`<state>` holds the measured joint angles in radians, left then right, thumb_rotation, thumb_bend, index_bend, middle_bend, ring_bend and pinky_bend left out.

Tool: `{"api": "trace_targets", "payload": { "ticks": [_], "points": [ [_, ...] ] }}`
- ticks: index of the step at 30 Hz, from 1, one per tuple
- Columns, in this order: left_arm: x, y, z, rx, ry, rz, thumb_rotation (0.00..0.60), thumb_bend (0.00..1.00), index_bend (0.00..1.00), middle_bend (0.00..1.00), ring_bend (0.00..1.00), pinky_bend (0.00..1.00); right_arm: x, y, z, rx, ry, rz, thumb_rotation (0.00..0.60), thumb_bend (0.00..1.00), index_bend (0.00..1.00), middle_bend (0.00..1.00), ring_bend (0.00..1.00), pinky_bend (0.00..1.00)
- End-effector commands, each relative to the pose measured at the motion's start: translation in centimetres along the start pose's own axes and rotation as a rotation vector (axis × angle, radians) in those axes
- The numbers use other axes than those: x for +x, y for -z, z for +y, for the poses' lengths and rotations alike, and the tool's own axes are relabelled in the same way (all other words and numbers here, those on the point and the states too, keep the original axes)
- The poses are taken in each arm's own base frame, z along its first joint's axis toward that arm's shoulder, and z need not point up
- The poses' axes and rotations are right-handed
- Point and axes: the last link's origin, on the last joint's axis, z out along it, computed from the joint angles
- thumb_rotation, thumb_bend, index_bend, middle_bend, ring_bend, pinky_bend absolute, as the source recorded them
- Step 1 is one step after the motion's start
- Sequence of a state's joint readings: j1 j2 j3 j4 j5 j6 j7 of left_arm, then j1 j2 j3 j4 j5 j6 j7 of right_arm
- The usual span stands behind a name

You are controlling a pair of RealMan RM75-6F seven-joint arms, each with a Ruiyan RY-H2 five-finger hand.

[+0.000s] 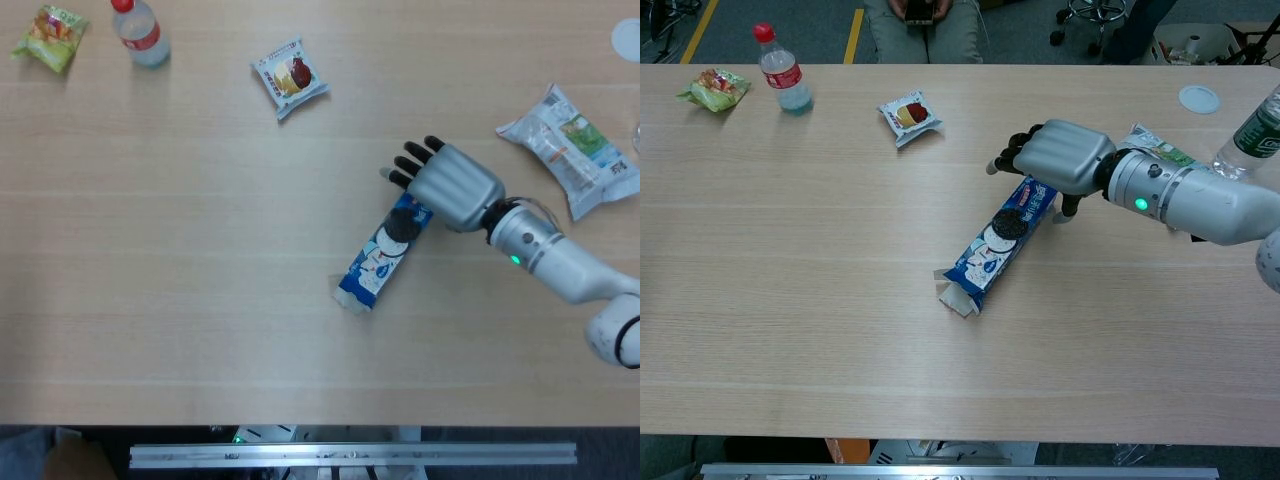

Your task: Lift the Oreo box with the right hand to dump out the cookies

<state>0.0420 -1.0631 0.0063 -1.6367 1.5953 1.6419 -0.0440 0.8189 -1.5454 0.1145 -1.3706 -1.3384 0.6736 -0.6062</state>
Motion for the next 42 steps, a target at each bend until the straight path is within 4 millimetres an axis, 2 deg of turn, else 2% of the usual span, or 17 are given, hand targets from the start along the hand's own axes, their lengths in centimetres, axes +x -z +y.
{"api": "trace_targets", "payload": {
  "ticks": [1, 9, 12, 14, 17, 21, 24, 32, 38, 42],
  "points": [
    [0.0, 0.0, -0.1, 0.004, 0.006, -0.002, 0.6, 0.27, 0.22, 0.17, 0.15, 0.1, -0.3, -0.9, -0.7, 0.004, 0.031, -0.021, 0.6, 0.0, 0.17, 0.23, 0.14, 0.23],
    [0.0, 0.1, -0.7, 0.013, 0.012, -0.004, 0.6, 0.27, 0.22, 0.17, 0.15, 0.1, -0.9, -2.4, -1.9, -0.007, 0.076, -0.047, 0.6, 0.0, 0.17, 0.23, 0.14, 0.23],
    [0.0, 0.2, -0.9, 0.018, 0.014, -0.003, 0.6, 0.27, 0.22, 0.17, 0.15, 0.1, -1.1, -3.0, -2.5, -0.025, 0.076, -0.052, 0.6, 0.0, 0.17, 0.25, 0.14, 0.23],
    [0.0, 0.3, -1.1, 0.02, 0.017, -0.003, 0.6, 0.27, 0.22, 0.17, 0.15, 0.1, -1.2, -3.3, -2.7, -0.034, 0.077, -0.05, 0.6, 0.0, 0.21, 0.29, 0.16, 0.23],
    [0.1, 0.5, -1.2, 0.02, 0.03, -0.006, 0.6, 0.27, 0.22, 0.17, 0.15, 0.1, -1.4, -3.7, -2.7, -0.058, 0.086, -0.045, 0.6, 0.0, 0.35, 0.36, 0.24, 0.27],
    [0.1, 0.6, -1.5, 0.024, 0.031, -0.007, 0.6, 0.27, 0.22, 0.17, 0.15, 0.1, -1.8, -4.0, -2.5, -0.089, 0.119, -0.043, 0.6, 0.0, 0.5, 0.45, 0.34, 0.38],
    [0.1, 0.6, -1.5, 0.022, 0.034, -0.006, 0.6, 0.27, 0.22, 0.17, 0.15, 0.1, -1.7, -4.0, -2.4, -0.109, 0.069, -0.031, 0.6, 0.0, 0.57, 0.49, 0.39, 0.45],
    [0.0, 0.5, -1.5, 0.021, 0.035, -0.007, 0.6, 0.27, 0.22, 0.17, 0.15, 0.1, 0.5, -2.1, 1.0, -0.151, 0.034, 0.046, 0.6, 0.0, 0.59, 0.5, 0.43, 0.49],
    [-0.2, 0.2, -1.2, 0.01, 0.035, -0.013, 0.6, 0.27, 0.22, 0.17, 0.15, 0.1, 3.2, 0.1, 4.8, -0.165, 0.146, 0.088, 0.6, 0.0, 0.59, 0.5, 0.43, 0.49],
    [-0.4, 0.1, -0.9, 0.003, 0.034, -0.017, 0.6, 0.27, 0.22, 0.17, 0.15, 0.1, 4.7, 1.6, 7.2, -0.158, 0.308, 0.069, 0.6, 0.0, 0.59, 0.5, 0.43, 0.49]
  ]
}}
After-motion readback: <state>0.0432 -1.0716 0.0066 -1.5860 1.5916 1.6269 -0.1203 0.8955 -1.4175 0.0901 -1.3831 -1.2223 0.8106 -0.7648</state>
